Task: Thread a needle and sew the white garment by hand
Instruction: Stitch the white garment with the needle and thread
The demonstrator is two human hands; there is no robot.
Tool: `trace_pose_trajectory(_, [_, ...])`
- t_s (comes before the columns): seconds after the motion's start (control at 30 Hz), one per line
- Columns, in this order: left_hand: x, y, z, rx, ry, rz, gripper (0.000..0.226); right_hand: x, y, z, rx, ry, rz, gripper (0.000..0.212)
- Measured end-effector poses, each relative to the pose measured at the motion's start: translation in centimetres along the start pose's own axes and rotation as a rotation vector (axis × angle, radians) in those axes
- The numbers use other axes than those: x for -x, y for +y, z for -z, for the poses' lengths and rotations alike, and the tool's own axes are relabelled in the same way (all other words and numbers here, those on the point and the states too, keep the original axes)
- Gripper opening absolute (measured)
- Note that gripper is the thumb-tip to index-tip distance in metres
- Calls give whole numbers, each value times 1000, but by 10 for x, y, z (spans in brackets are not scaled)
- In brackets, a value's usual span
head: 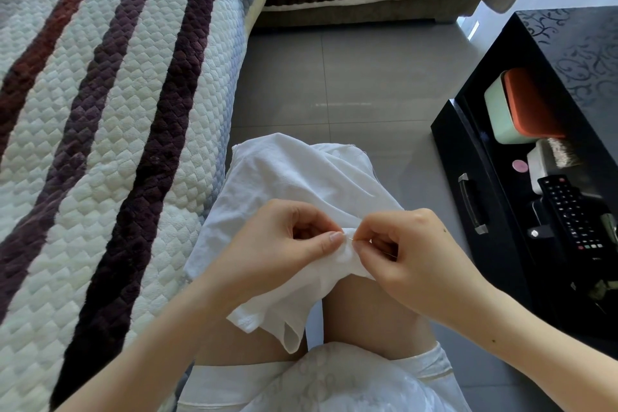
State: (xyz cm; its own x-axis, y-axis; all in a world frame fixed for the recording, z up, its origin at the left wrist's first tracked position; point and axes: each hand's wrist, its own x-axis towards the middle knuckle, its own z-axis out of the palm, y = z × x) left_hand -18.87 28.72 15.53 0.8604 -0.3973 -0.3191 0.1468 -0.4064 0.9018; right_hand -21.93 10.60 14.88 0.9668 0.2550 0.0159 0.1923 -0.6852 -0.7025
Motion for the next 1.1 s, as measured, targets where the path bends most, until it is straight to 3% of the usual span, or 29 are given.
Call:
trace_pose_trajectory(0.2, [-1,-2,2,6,30,55,9,-1,-1,10,-272,-58,-76,23])
trace_pose_trajectory(0.43, [-1,-1,4,105,-61,87,10,-9,5,21,-680,-204,-314,12])
trace_pose_trajectory(0.7, [-1,4,7,281,-160,107,16,-14,13,22,-904,-342,-393,8])
trace_pose_trajectory(0.9, [-2,5,3,378,-170,86,11,-18,13,15,-941,-379,-312,4])
trace_pose_trajectory(1.1, [-1,3,2,406,-101,102,11,-11,26,25,-669,-287,-218,9])
